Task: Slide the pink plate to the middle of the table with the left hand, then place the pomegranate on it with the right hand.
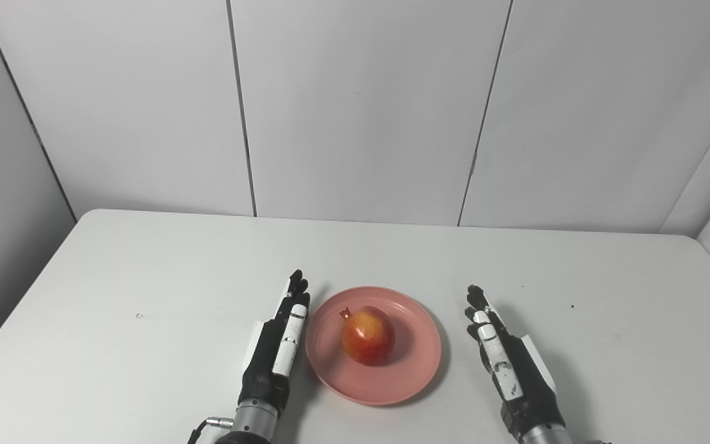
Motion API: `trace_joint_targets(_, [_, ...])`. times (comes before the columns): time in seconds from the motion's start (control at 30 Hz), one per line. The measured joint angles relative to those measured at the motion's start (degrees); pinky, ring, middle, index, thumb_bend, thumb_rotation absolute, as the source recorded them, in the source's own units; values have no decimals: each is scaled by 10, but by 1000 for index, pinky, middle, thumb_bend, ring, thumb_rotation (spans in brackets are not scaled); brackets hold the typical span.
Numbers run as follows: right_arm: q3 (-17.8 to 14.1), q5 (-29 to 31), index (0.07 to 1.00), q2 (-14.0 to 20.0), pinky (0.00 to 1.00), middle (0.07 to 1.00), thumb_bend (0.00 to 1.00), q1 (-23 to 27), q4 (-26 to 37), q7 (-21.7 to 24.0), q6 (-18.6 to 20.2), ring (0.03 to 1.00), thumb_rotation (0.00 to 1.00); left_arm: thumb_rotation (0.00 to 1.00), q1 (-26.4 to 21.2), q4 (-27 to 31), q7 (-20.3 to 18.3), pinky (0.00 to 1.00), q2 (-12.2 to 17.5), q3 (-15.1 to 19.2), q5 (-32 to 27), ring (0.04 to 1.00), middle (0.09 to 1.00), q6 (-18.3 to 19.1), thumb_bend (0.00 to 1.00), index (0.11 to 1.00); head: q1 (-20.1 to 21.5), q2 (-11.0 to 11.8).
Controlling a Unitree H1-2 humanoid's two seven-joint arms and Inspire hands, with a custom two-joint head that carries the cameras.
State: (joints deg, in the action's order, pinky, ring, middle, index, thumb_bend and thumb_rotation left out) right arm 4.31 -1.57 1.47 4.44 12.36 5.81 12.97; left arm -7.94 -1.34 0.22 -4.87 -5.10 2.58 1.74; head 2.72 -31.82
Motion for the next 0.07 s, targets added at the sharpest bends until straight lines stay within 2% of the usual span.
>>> trace_joint_targets(0.07, [0, 1, 980, 0, 1000, 1000, 259, 0, 0, 0, 0, 996, 1000, 1000, 0, 0, 0, 996, 0, 0, 0, 981, 996, 0, 415, 990, 0, 0])
